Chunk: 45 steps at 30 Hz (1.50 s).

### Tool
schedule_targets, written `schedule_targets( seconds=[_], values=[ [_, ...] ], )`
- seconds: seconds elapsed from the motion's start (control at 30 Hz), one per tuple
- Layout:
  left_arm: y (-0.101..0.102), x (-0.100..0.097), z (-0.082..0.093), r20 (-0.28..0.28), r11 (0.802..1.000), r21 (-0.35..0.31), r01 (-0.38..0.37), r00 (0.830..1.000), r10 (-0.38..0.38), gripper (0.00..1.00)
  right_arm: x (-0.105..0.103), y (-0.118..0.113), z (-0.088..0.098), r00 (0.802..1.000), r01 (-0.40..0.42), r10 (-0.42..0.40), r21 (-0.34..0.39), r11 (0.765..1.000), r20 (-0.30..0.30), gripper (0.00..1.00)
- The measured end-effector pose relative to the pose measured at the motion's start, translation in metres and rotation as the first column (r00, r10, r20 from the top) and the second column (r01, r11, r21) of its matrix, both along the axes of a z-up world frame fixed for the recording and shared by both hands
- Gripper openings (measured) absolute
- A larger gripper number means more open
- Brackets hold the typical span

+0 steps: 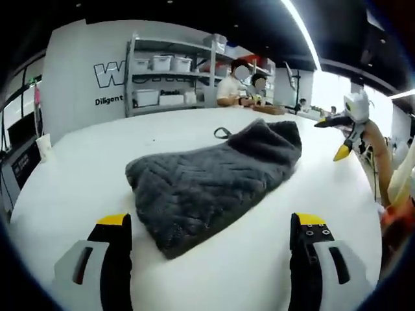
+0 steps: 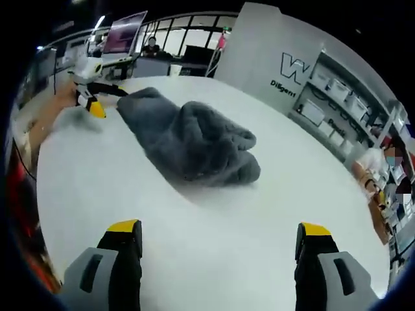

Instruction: Open the folded towel by lifting each exposed corner and separating the folded layers until the towel lies flat within the target outline without major curled edges

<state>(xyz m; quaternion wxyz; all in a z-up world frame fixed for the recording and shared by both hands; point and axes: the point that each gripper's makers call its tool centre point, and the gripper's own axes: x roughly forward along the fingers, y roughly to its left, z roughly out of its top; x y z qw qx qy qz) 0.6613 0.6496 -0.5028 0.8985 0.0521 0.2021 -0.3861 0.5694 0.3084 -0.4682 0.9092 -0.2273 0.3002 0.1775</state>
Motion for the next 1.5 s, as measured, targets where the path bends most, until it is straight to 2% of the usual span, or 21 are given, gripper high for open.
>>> schedule_targets(
  seconds=[0.1,0.23,0.43,0.57,0.63,0.7,0.83,0.93,1.1,1.17,1.27,1.4,1.5],
  values=[
    [0.005,0.000,-0.007,-0.007,0.999,0.052,-0.013,1.000,0.014,1.00,0.012,0.006,0.012,1.000,-0.013,0.012,0.025,1.000,0.024,0.94],
    [0.006,0.000,-0.006,0.007,0.997,0.075,-0.015,1.000,0.014,1.00,0.026,0.010,0.027,0.998,-0.027,0.024,0.050,0.998,0.058,0.87],
    [0.006,-0.002,-0.011,-0.004,0.995,0.103,-0.003,1.000,0.003,1.00,0.050,0.019,0.046,0.994,-0.052,0.043,0.086,0.995,0.104,0.77],
    [0.004,-0.003,-0.009,-0.002,0.995,0.100,0.007,1.000,-0.007,1.00,0.078,0.029,0.062,0.988,-0.082,0.054,0.194,0.978,0.146,0.65],
    [0.003,-0.004,-0.010,-0.003,0.995,0.100,0.009,1.000,-0.008,1.00,0.093,0.031,0.066,0.988,-0.081,0.043,0.258,0.963,0.151,0.60],
    [0.004,-0.004,-0.010,-0.003,0.994,0.106,0.009,1.000,-0.009,1.00,0.107,0.028,0.067,0.988,-0.079,0.038,0.282,0.956,0.148,0.55],
    [0.005,-0.005,-0.010,-0.005,0.994,0.106,0.011,1.000,-0.010,1.00,0.134,0.025,0.058,0.992,-0.068,0.033,0.296,0.953,0.121,0.47],
    [0.006,-0.005,-0.011,-0.005,0.994,0.112,0.009,1.000,-0.009,1.00,0.147,0.034,0.045,0.995,-0.090,0.068,0.351,0.932,0.075,0.47],
    [0.008,-0.006,-0.009,-0.005,0.994,0.111,0.007,1.000,-0.006,1.00,0.167,0.032,0.019,0.996,-0.082,0.083,0.327,0.942,0.010,0.39],
    [0.009,-0.006,-0.009,-0.002,0.994,0.111,0.006,1.000,-0.006,1.00,0.172,0.031,0.010,0.996,-0.080,0.087,0.319,0.944,-0.007,0.35],
    [0.008,-0.007,-0.009,-0.004,0.994,0.111,0.010,1.000,-0.009,1.00,0.175,0.034,0.002,0.994,-0.093,0.106,0.329,0.940,-0.020,0.21],
    [0.007,-0.008,-0.010,-0.010,0.993,0.119,0.019,1.000,-0.018,1.00,0.172,0.044,-0.001,0.989,-0.141,0.146,0.331,0.933,0.008,0.01],
    [0.007,-0.009,-0.011,-0.014,0.992,0.121,0.022,1.000,-0.021,1.00,0.171,0.044,-0.002,0.987,-0.153,0.157,0.307,0.939,0.011,0.00]
  ],
)
